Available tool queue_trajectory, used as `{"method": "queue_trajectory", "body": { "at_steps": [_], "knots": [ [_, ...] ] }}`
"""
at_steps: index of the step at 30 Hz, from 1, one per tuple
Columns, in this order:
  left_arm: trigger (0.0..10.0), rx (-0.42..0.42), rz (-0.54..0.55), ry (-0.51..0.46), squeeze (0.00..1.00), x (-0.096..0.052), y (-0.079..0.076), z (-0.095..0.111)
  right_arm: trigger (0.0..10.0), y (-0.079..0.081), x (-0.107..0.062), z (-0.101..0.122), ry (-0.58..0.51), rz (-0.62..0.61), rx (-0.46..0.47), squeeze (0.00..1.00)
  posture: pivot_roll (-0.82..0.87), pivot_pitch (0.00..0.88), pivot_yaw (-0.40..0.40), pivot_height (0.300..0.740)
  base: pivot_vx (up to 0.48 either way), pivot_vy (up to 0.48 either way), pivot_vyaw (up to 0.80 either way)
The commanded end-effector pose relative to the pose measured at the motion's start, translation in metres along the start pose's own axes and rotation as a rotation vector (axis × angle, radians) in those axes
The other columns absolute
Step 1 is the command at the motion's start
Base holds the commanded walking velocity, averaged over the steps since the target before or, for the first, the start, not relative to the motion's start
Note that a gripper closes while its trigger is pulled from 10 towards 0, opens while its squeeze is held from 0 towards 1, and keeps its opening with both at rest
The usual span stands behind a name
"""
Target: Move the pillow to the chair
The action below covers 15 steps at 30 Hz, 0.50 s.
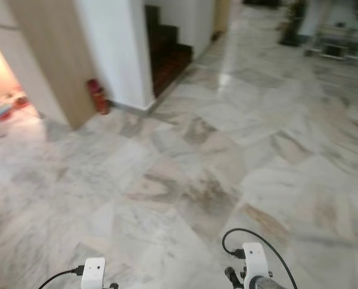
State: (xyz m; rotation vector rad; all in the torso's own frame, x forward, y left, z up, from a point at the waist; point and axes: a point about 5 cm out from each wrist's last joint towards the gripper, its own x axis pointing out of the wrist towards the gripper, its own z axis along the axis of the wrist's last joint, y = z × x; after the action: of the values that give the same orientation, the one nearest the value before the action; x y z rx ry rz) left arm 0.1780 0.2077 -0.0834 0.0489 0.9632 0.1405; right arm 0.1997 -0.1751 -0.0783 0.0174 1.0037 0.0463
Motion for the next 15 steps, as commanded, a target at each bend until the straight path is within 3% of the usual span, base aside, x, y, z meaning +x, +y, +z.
{"method": "queue_trajectory", "body": {
  "at_steps": [1, 15],
  "knots": [
    [10.0, -0.012, 0.009, 0.005, 0.0, -0.0002, 0.0012, -0.0013, 10.0, 0.0002, 0.0001, -0.0001, 0.006, -0.002, -0.01, 0.0, 0.01, 0.0, 0.012, 0.74, 0.0, 0.0, 0.8],
    [10.0, 0.001, -0.014, 0.008, 0.0, -0.0003, -0.0017, -0.0025, 10.0, 0.0009, 0.0, -0.0017, 0.014, 0.001, -0.05, 0.0, 0.02, 0.0, 0.006, 0.74, 0.0, 0.0, 0.8]
  ]
}}
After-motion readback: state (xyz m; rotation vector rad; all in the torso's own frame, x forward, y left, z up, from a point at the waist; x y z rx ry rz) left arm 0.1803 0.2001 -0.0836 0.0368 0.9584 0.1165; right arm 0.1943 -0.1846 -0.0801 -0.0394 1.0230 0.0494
